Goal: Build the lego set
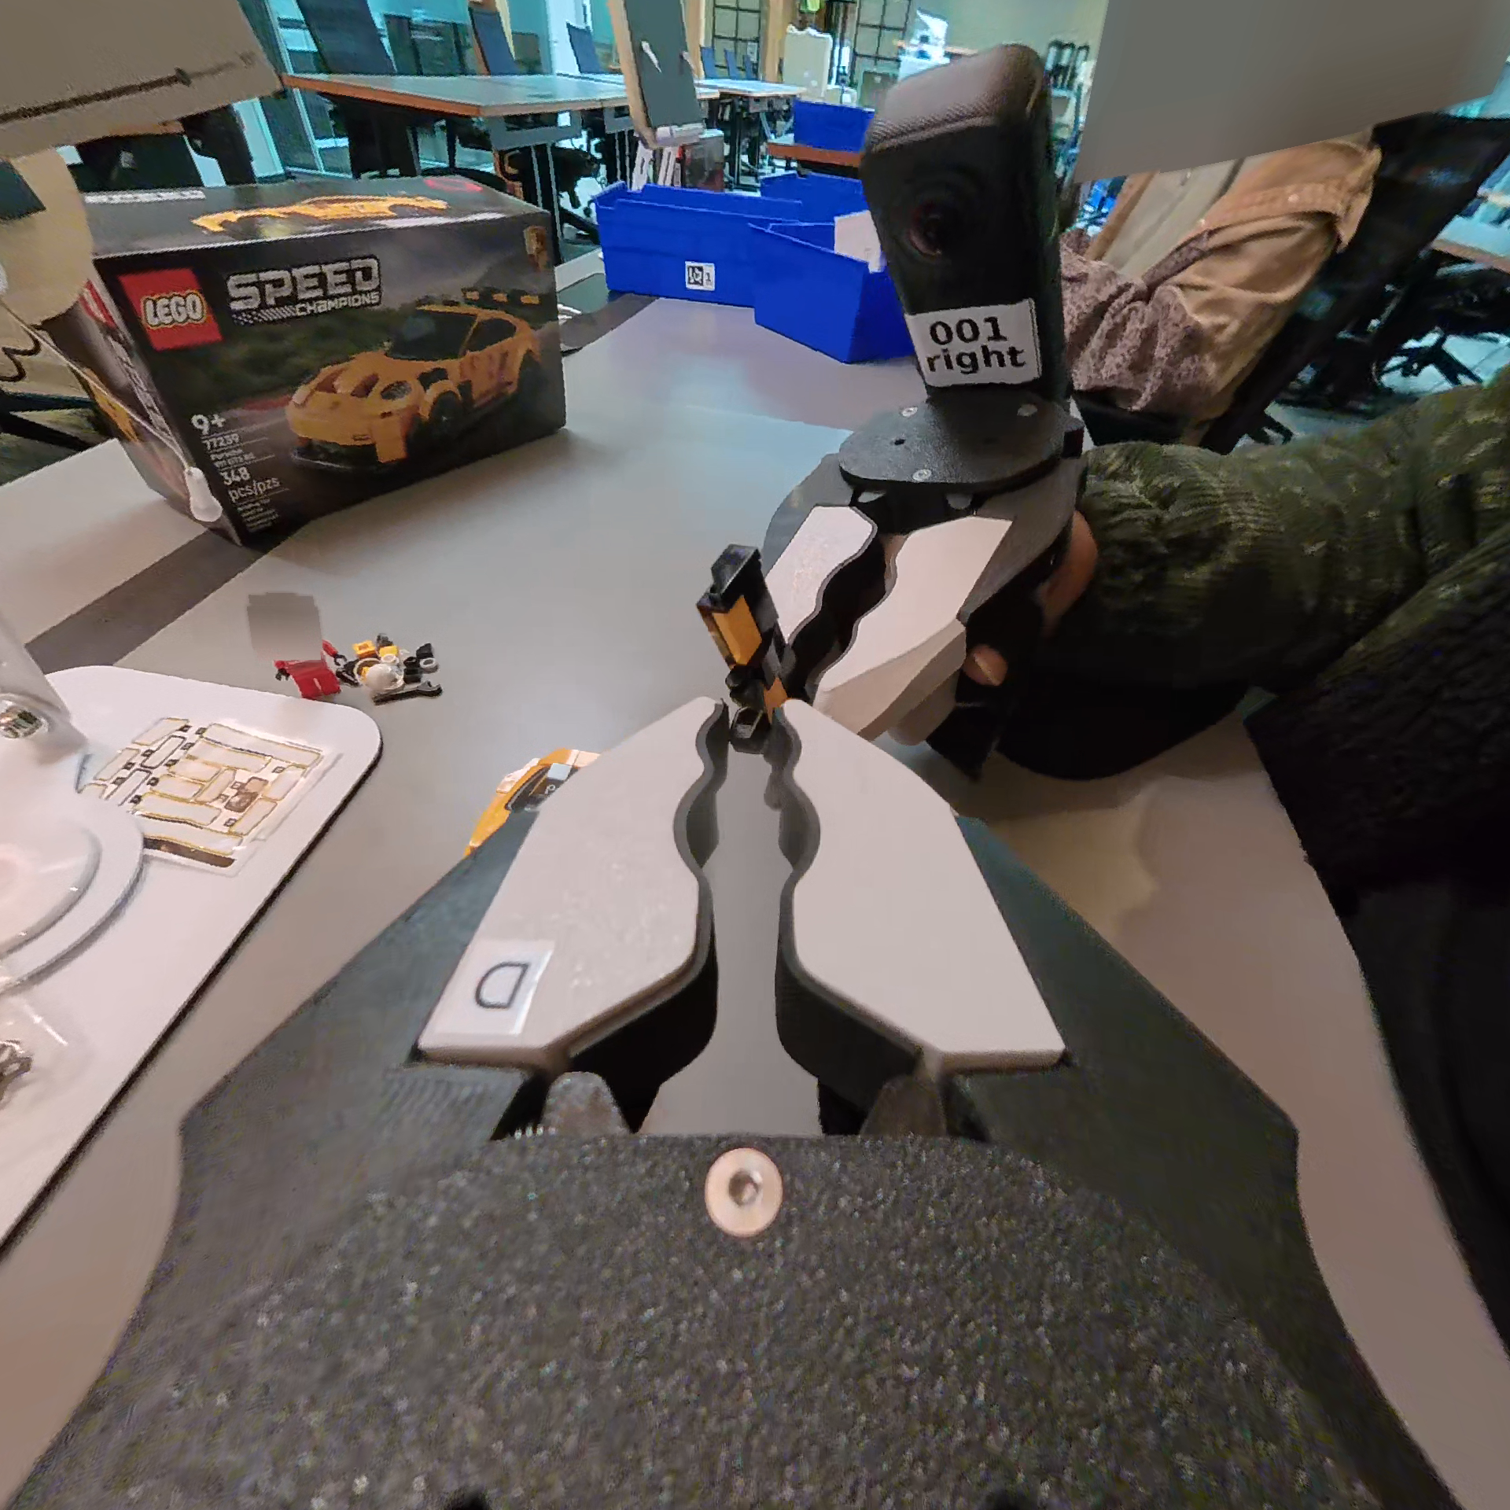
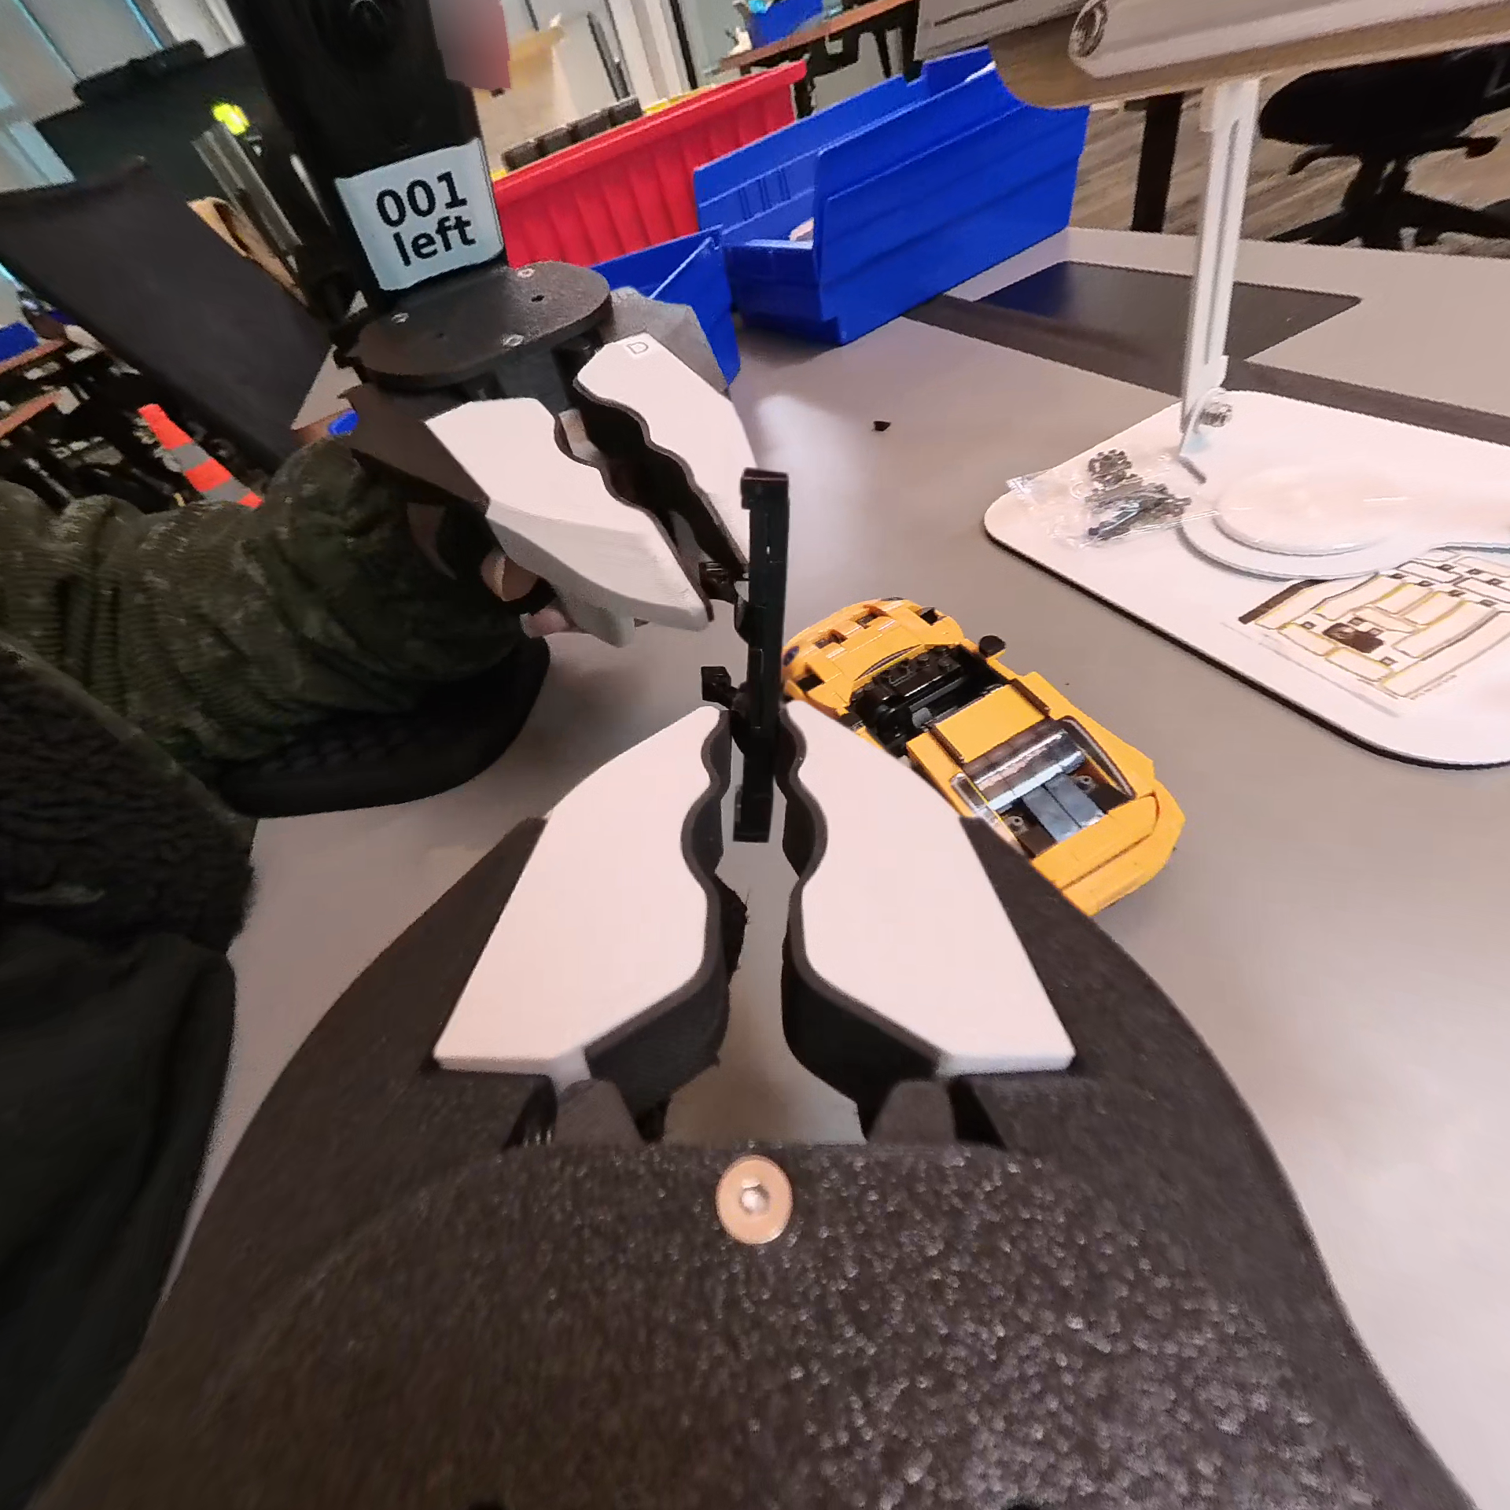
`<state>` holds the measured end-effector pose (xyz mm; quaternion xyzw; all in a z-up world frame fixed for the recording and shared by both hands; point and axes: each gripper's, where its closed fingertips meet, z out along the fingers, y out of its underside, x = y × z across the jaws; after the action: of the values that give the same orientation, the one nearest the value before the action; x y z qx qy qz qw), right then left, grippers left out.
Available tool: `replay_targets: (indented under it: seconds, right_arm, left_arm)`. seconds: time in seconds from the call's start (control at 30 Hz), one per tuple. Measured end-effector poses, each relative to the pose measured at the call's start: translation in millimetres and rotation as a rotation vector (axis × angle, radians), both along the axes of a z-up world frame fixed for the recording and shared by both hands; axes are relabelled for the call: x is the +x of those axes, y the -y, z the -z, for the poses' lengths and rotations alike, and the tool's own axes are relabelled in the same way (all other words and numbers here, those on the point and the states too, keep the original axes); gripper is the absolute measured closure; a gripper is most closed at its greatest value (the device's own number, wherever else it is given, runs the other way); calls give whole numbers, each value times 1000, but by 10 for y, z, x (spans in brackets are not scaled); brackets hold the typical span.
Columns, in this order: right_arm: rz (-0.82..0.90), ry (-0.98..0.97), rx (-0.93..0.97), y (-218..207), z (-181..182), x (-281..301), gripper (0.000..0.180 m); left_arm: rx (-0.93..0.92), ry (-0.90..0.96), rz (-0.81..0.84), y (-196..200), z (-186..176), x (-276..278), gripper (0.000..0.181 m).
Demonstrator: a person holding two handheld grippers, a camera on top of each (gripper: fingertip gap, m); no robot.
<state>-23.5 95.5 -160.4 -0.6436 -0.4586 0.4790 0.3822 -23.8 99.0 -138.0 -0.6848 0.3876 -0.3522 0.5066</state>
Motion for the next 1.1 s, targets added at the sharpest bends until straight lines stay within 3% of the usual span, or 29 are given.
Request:
replay_targets:
  seconds: [0.67, 1.1]
  right_arm:
    - [42, -34, -1, -78, -28, 37, 170]
    - [130, 34, 49, -140, 58, 27, 170]
  left_arm:
    - [-9, 32, -55, -98, 30, -53, 165]
    - [-34, 14, -131, -108, 5, 40, 172]
